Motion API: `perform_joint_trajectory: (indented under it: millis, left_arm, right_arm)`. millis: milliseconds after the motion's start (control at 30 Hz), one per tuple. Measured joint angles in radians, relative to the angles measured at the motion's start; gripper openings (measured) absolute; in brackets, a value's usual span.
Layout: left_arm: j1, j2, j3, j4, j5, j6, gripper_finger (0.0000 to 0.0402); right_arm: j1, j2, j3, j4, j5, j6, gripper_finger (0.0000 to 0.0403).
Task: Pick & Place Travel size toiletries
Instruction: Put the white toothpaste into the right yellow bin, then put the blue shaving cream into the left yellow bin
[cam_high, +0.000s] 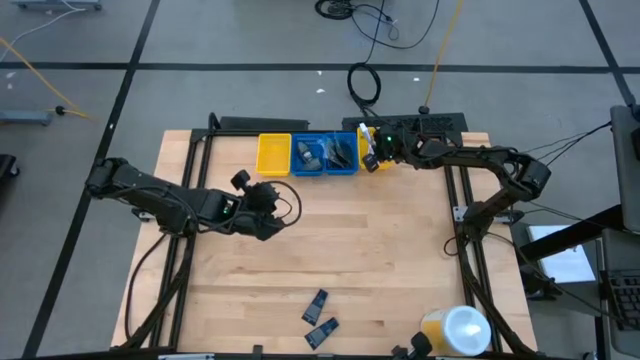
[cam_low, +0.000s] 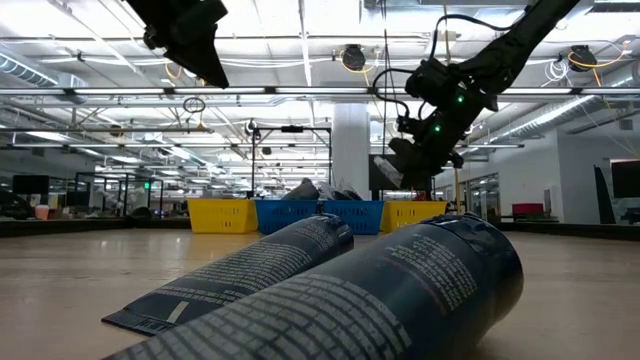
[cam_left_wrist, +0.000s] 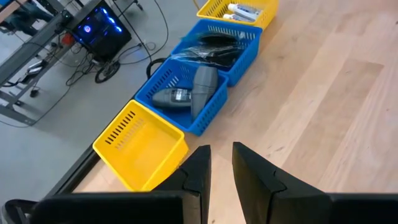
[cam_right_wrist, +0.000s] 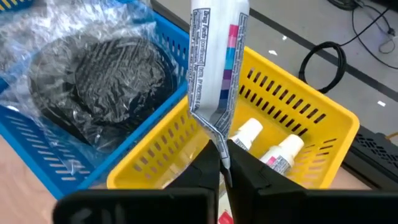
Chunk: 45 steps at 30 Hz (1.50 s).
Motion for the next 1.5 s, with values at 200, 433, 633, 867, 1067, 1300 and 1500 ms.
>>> perform_joint_trajectory:
  millis: [200,433,633,867,1067,1300,1500]
  left_arm:
    - [0.000,0.000,0.000,0.003,0.000,-0.014,0.0067]
    - [0.000,0.000,0.000,0.038,0.000,-0.011,0.0067]
    - [0.000,0.000,0.000,0.045,0.034,-0.012,0.0067]
    - [0.000,0.000,-0.013,0.195,0.248,-0.015,0.0067]
    - [-0.025,0.038,-0.064,0.433,0.471,-0.014,0.0067]
    - [-0.075,0.202,-0.067,0.528,0.587,-0.084,0.0067]
    - [-0.093,0.344,-0.067,0.605,0.704,-0.151,0.0067]
  right_arm:
    - [0.000,0.000,0.000,-0.021,0.028,-0.002,0.0037]
    - [0.000,0.000,0.000,-0.030,0.029,-0.009,0.0077]
    - [0.003,0.000,0.000,-0.029,0.017,-0.004,0.0098]
    - [0.011,0.000,0.000,-0.009,-0.145,-0.002,0.0107]
    - [0.072,0.000,0.000,0.024,-0.239,-0.006,0.0107]
    - [0.174,-0.005,0.000,0.046,-0.263,-0.009,0.0107]
    - [0.256,-0.005,0.000,0.047,-0.264,-0.009,0.0107]
